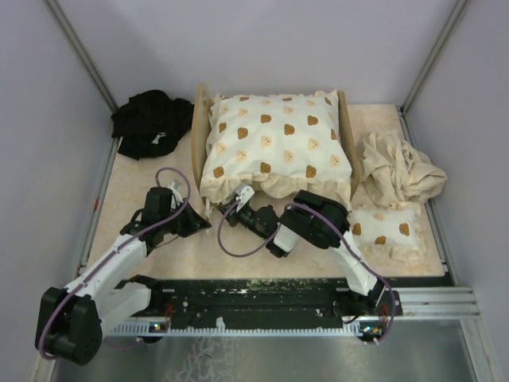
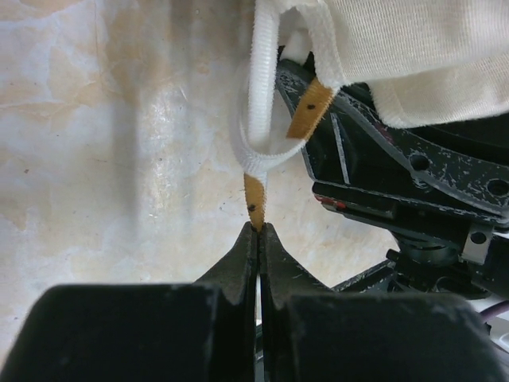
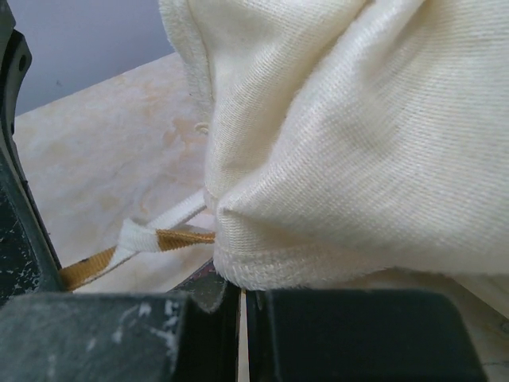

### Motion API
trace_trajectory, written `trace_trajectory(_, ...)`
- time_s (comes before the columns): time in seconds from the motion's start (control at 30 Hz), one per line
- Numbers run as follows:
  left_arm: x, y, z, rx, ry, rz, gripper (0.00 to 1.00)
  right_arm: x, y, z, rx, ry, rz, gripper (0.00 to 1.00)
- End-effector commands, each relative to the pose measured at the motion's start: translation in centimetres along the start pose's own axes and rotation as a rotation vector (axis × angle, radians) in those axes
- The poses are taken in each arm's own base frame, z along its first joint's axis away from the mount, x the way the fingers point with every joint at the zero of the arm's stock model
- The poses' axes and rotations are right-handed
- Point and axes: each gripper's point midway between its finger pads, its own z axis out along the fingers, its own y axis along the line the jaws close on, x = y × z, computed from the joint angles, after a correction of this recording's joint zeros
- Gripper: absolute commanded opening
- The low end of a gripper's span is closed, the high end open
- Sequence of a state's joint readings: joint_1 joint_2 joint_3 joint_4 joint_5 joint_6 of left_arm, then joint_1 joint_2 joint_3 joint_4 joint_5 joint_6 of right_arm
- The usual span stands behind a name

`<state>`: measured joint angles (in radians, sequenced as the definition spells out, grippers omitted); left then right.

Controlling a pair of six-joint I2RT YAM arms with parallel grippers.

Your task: Set up the pet bed

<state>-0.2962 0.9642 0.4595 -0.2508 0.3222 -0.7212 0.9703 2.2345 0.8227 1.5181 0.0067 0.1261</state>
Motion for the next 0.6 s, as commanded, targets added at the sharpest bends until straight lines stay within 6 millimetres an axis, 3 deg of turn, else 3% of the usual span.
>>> trace_trajectory(0.0,-0.5,-0.2,0.2,0.011,-0.006,0.008,0.00,-8.2,1.2,0.2,-0.025,-0.260,-0.009,0.00)
trace_trajectory(0.27,-0.5,0.3,0.7,-0.010,0.006,-0.006,0.00,-10.6,1.8,-0.5,-0.047,-0.297,-0.084,0.00)
trace_trajectory(0.4,-0.9,-0.1,0.5,-0.009,0.002,-0.006,0.01,-10.2,2.2,-0.4,-0.095,-0.288,-0.108,0.00)
trace_trajectory(0.5,-1.3,-0.6,0.1,0.001,-0.008,-0.009,0.13,-9.1,2.3,-0.2,-0.123,-0.269,-0.112,0.00)
trace_trajectory(0.57,-1.7,-0.9,-0.2,-0.001,-0.022,-0.011,0.29,-8.7,2.4,0.0,-0.138,-0.264,-0.118,0.00)
